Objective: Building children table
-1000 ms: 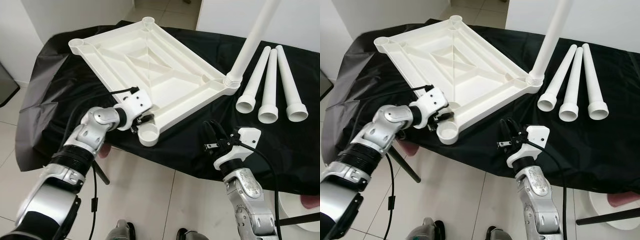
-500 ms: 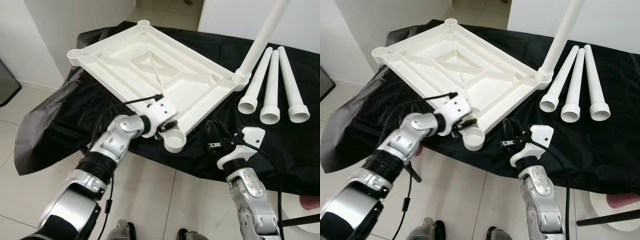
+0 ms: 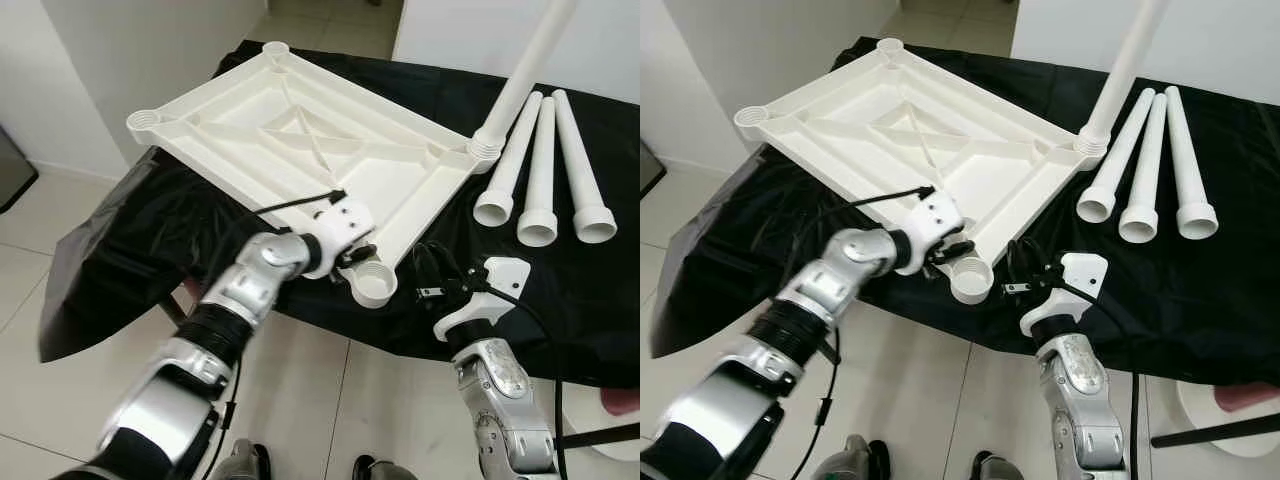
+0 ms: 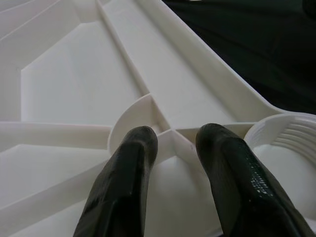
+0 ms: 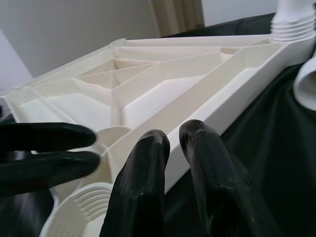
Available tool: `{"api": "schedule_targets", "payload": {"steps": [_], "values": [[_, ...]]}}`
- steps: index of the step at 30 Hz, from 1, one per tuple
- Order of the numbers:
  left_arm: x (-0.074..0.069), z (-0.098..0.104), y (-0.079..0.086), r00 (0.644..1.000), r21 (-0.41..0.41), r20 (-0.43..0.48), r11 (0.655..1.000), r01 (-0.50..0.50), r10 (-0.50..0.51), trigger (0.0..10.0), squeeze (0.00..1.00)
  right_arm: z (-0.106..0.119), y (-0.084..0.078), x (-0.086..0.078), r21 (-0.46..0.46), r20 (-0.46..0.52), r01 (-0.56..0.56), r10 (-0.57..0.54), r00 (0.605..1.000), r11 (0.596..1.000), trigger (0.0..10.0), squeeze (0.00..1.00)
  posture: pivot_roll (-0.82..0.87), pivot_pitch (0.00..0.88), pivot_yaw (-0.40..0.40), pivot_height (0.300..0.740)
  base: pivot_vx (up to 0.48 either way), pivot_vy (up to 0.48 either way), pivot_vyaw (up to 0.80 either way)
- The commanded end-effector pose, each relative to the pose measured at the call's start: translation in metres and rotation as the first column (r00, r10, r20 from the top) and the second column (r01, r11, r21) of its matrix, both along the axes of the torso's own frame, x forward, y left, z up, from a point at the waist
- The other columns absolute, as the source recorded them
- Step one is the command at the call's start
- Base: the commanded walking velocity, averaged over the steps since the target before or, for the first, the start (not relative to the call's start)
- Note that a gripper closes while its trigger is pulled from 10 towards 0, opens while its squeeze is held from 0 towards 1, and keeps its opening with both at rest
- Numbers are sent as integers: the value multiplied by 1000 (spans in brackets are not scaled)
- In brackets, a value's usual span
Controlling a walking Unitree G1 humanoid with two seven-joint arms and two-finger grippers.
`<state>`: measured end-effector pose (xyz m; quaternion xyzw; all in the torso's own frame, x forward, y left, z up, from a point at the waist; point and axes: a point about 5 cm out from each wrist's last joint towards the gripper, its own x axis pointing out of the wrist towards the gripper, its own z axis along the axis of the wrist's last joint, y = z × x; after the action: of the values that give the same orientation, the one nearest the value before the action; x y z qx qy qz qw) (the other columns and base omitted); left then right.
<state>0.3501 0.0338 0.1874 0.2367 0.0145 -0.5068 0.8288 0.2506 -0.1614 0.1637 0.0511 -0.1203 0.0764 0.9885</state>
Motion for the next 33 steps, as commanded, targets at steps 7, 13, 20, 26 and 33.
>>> {"api": "schedule_targets", "payload": {"steps": [7,13,20,26,33], "values": [[0,12,19,996,-16,-8,996,93,-93,10000,0,-13,-13,-4,-1,-30,123,-123,992,992,10000,0,-10,151,13,740,0,0,0],[3,13,22,995,9,19,995,97,-97,10000,1000,-22,-10,-11,-15,-66,104,-105,992,994,10000,0,-20,141,4,740,0,0,0],[12,9,20,997,76,37,995,60,-63,10000,0,-27,-10,-19,-23,-86,95,-97,992,995,10000,0,-27,134,1,740,0,0,0],[29,3,19,996,169,68,983,-73,62,10000,0,-28,-9,-20,-20,-89,92,-93,992,996,10000,0,-34,137,11,740,0,0,0],[35,9,16,989,218,132,971,-100,73,10000,0,-27,-7,-20,-11,-81,98,-99,992,995,10000,0,-39,142,22,740,0,0,0]]}}
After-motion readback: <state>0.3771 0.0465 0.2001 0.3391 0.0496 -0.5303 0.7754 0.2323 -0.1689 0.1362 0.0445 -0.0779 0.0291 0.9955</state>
